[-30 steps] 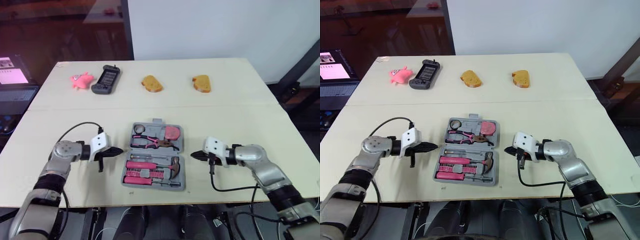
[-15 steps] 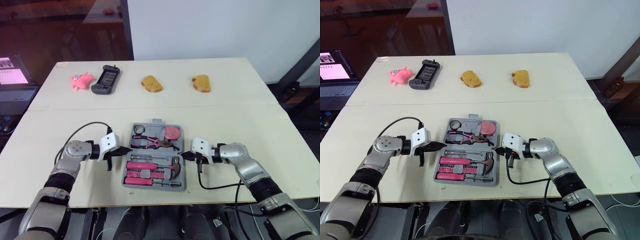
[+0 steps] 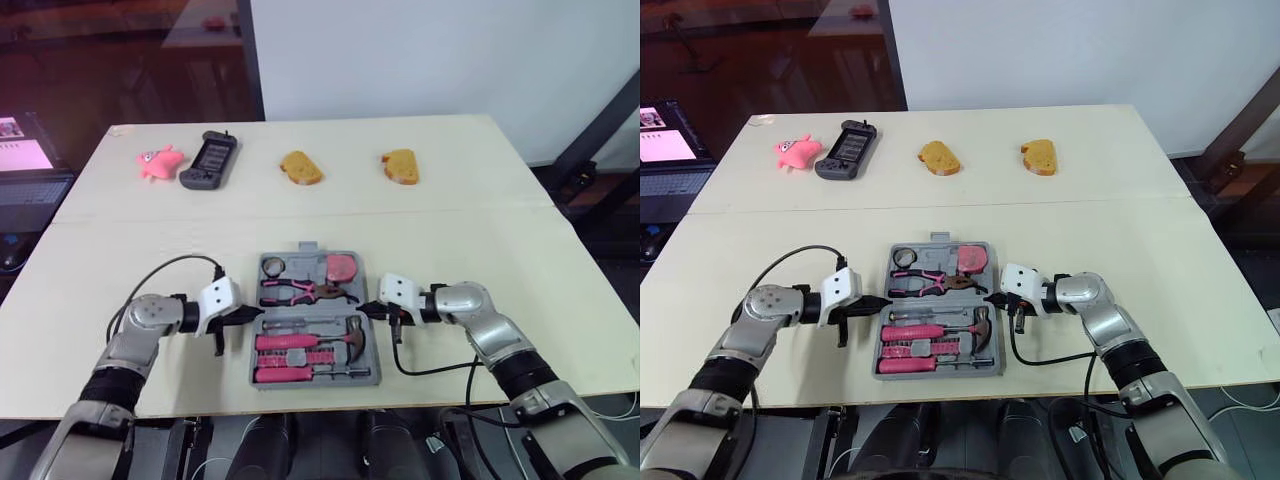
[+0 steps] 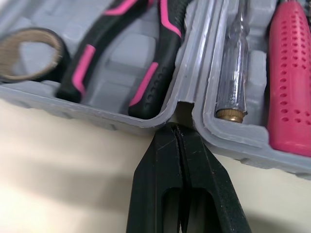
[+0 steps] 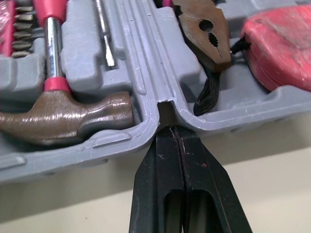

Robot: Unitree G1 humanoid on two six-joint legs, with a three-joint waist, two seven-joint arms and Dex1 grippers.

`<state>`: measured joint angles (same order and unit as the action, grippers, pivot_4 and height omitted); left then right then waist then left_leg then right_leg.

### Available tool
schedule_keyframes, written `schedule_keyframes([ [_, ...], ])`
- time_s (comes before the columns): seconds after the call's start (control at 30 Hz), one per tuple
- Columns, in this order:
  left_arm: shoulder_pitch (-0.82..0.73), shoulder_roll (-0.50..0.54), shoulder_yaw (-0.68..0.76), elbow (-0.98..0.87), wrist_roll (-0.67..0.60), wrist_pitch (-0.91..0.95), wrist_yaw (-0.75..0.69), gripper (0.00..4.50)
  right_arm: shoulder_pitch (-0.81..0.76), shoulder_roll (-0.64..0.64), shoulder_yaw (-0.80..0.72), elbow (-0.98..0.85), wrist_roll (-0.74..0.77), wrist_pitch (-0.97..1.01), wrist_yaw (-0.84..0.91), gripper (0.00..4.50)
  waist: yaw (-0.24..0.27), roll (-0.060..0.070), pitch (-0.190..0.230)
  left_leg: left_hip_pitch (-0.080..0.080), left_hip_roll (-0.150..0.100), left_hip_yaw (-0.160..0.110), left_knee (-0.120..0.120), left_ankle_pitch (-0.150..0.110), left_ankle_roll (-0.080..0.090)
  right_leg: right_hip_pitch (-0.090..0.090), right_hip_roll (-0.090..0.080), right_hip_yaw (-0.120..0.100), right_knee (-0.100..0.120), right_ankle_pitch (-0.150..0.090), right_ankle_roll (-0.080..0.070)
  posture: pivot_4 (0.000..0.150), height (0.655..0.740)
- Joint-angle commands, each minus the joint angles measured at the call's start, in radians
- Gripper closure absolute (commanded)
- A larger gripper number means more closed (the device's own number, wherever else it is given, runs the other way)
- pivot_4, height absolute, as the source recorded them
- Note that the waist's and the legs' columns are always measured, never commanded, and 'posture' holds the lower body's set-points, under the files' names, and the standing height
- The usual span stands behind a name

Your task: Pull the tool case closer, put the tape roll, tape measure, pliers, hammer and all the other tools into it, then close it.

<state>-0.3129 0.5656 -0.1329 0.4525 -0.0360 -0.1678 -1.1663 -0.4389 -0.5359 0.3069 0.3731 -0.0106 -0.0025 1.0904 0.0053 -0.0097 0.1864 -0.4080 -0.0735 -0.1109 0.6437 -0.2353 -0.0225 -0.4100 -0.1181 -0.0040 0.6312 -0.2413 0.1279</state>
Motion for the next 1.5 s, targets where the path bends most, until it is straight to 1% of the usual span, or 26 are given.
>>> schedule_keyframes([
  [0.03,0.031,-0.023,-0.042,-0.060,-0.011,0.014,-0.012,4.50,0.019,0.012,0.008,-0.111,0.030,0.017,0.032,4.48,0.001,0.000,0.000,0.000,0.000,0.000,0.000,0.000,0.000,0.000,0.000,0.000,0.000,0.000,0.000,0.150,0.7400],
  [0.2,0.065,-0.017,-0.041,-0.112,-0.019,0.045,-0.004,4.50,0.059,0.004,0.005,-0.193,0.041,0.075,0.042,4.48,-0.001,0.000,0.000,0.000,0.000,0.000,0.000,0.000,0.000,0.000,0.000,0.000,0.000,0.000,0.000,0.150,0.7400],
  [0.4,0.122,-0.014,-0.048,-0.183,-0.030,0.083,0.005,4.50,0.096,0.000,-0.002,-0.251,0.041,0.120,0.040,4.48,-0.002,0.001,0.000,0.000,0.001,0.000,0.000,0.000,0.000,0.000,0.000,0.000,0.000,0.000,0.000,0.150,0.7400],
  [0.6,0.149,0.003,-0.045,-0.209,-0.030,0.099,0.011,4.50,0.105,0.001,0.000,-0.259,0.032,0.132,0.039,4.48,-0.002,0.001,-0.001,0.000,0.001,0.000,0.000,0.000,0.000,0.000,0.000,0.000,0.000,0.000,0.000,0.150,0.7400],
  [0.8,0.145,0.012,-0.030,-0.197,-0.025,0.103,0.035,4.50,0.107,-0.001,-0.004,-0.248,0.025,0.131,0.029,4.48,-0.002,0.001,-0.001,0.001,0.001,0.000,0.000,0.000,0.000,0.000,0.000,0.000,0.000,0.000,0.000,0.150,0.7400],
  [0.97,0.128,0.026,-0.008,-0.178,-0.030,0.103,0.048,4.50,0.117,-0.028,-0.029,-0.234,0.017,0.117,0.011,4.48,-0.001,0.001,-0.001,0.001,0.001,0.000,0.000,0.000,0.000,0.000,0.000,0.000,0.000,0.000,0.000,0.150,0.7400],
  [1.03,0.134,0.046,0.014,-0.169,-0.039,0.098,0.051,4.50,0.128,-0.062,-0.053,-0.221,0.016,0.109,0.011,4.48,0.000,0.001,-0.001,0.001,0.001,0.000,0.000,0.000,0.000,0.000,0.000,0.000,0.000,0.000,0.000,0.150,0.7400],
  [1.2,0.155,0.097,0.110,-0.185,-0.130,0.105,0.045,4.50,0.175,-0.165,-0.130,-0.234,0.043,0.097,0.018,4.48,0.001,0.001,-0.001,0.000,0.001,0.000,0.000,0.000,0.000,0.000,-0.001,0.000,-0.001,0.000,0.000,0.150,0.7400],
  [1.3,0.208,0.110,0.157,-0.316,-0.254,0.133,-0.017,4.50,0.197,-0.192,-0.193,-0.296,0.137,0.204,0.039,4.48,0.001,0.001,0.000,0.000,0.002,0.000,0.000,0.000,0.000,0.000,-0.001,0.000,-0.001,0.000,0.000,0.150,0.7400],
  [1.4,0.272,0.129,0.154,-0.480,-0.332,0.200,-0.062,4.50,0.218,-0.187,-0.247,-0.379,0.233,0.313,0.042,3.67,0.001,0.001,0.000,0.000,0.002,0.000,0.000,0.000,0.000,0.000,-0.001,0.001,-0.002,0.000,-0.001,0.150,0.7400],
  [1.47,0.307,0.135,0.133,-0.579,-0.362,0.252,-0.070,4.50,0.229,-0.181,-0.265,-0.425,0.285,0.391,0.034,2.77,0.002,0.001,0.000,0.000,0.002,-0.001,-0.001,0.000,0.000,0.000,-0.001,0.001,-0.002,-0.001,-0.003,0.150,0.7400],
  [1.5,0.319,0.133,0.117,-0.621,-0.366,0.272,-0.068,4.50,0.229,-0.173,-0.271,-0.441,0.311,0.433,0.026,2.23,0.002,0.001,0.000,0.000,0.002,-0.001,-0.001,0.000,0.000,0.000,-0.002,0.001,-0.002,-0.002,-0.004,0.150,0.7400],
])
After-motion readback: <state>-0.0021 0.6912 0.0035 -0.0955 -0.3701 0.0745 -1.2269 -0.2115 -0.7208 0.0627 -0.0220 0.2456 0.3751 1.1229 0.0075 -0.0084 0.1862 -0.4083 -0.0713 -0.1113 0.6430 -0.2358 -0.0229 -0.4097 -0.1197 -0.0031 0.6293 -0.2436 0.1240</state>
